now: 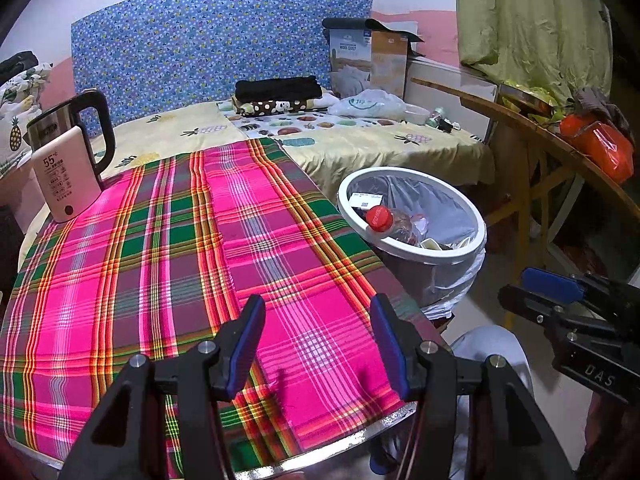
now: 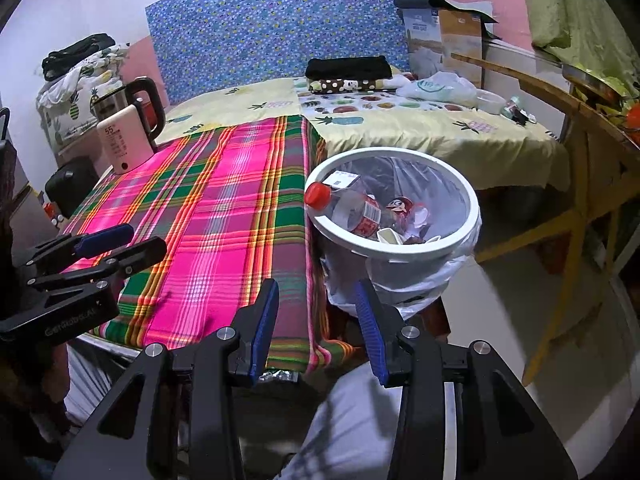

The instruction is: Collect trash

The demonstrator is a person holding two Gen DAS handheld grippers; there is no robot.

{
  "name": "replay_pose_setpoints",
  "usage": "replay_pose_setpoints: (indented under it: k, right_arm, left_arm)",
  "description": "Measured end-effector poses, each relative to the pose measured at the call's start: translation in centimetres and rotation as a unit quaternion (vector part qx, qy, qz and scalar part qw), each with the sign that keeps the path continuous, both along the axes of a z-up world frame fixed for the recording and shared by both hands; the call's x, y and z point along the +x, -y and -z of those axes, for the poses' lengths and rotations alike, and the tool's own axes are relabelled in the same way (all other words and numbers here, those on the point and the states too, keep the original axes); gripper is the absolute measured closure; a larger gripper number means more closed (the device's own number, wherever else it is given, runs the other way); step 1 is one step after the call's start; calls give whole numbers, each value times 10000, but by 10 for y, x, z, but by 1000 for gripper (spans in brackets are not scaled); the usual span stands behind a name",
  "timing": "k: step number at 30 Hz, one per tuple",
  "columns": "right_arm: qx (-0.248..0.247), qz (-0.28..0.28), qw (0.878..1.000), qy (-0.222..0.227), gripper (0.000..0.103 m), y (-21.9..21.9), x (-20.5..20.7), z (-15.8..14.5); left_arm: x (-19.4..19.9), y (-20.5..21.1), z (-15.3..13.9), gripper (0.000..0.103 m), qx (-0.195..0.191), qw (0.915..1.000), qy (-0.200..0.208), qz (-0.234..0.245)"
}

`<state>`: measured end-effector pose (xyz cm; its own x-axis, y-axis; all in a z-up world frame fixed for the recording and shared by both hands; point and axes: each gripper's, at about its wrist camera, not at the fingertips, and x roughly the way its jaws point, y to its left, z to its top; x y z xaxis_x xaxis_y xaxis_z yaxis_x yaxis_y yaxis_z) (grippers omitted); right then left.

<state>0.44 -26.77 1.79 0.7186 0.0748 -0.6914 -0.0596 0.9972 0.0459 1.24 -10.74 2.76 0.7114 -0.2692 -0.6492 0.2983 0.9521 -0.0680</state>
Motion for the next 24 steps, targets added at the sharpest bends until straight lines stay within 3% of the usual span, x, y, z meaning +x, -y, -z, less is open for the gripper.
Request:
replay_pose_setpoints:
  k: [24]
  right_arm:
    - [7, 3, 10000, -21, 62, 0, 0, 1]
  left_arm:
    - [0, -1, 0, 46, 11, 10000, -37, -28]
